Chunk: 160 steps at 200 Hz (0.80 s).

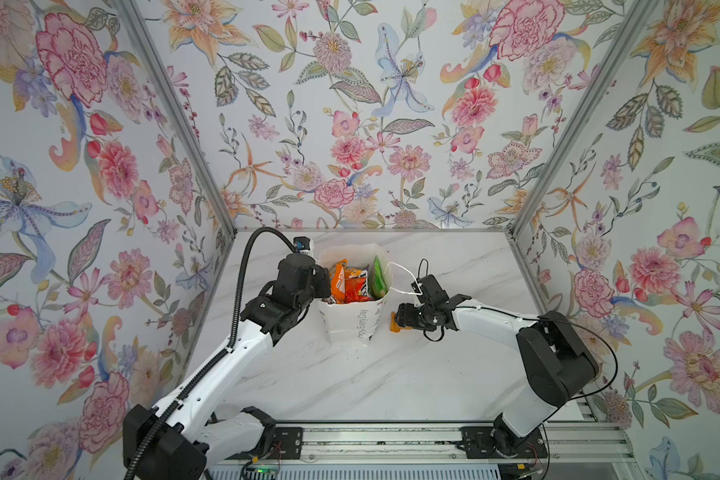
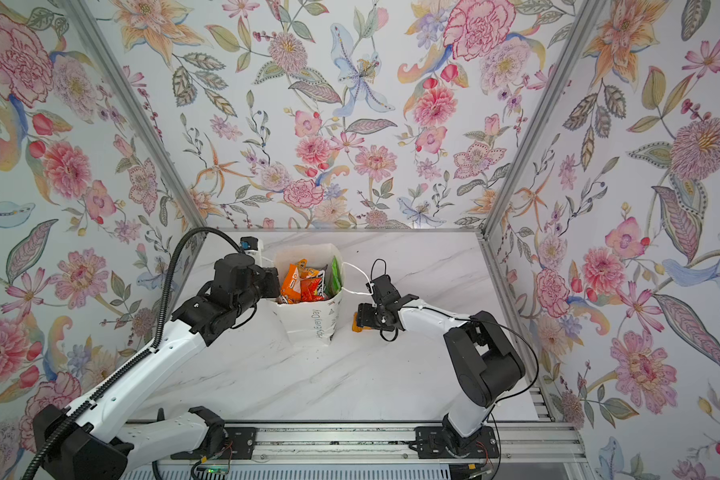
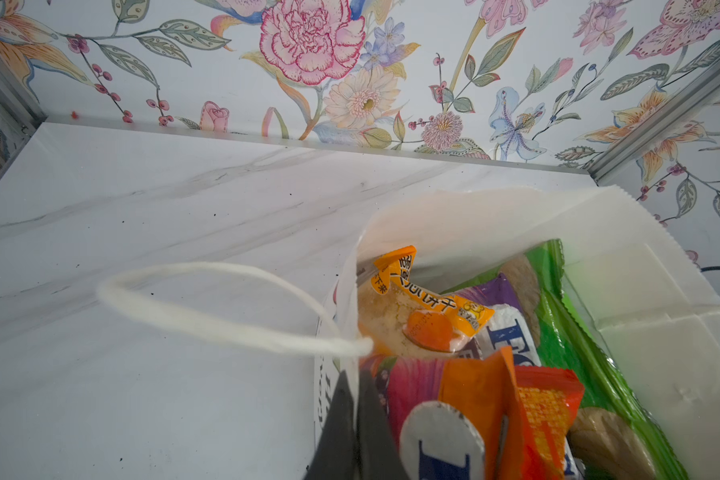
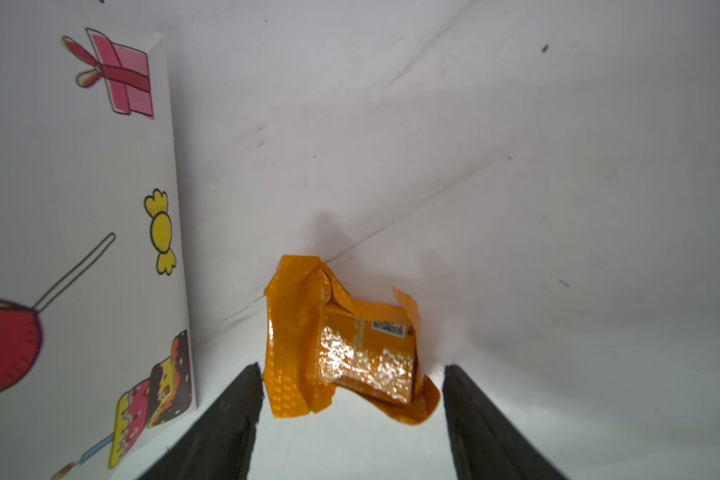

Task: Place the snacks into the paper bag
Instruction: 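Move the right gripper down to the orange candy beside the bag, then close the right gripper on the orange candy and lift it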

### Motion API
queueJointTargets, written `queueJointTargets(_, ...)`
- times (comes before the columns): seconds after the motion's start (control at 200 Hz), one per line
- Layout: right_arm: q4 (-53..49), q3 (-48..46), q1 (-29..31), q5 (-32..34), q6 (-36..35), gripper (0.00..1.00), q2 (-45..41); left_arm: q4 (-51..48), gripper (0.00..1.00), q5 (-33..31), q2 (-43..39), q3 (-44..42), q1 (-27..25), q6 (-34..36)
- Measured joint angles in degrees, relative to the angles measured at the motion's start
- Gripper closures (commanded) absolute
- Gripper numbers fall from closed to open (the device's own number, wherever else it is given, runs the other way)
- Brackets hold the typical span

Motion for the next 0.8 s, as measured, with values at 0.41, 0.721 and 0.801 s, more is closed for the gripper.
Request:
queueJointTargets(0.41,-2.03,3.87,1.64,3.32,-1.16,0.42,5.66,-0.35,1.00,0.00,-0.17,0.00,0.00,0.00)
queueJointTargets(0.721,-1.38,4.50,1.68,3.74,-1.49,0.55,6.47,-0.44,1.00,0.00,-0.17,0.00,0.00,0.00)
queueJointTargets(0.801,-1.22,4.68,1.70,3.69,-1.46,0.57,6.62,-0.44,1.00,0.00,-0.17,0.00,0.00,0.00)
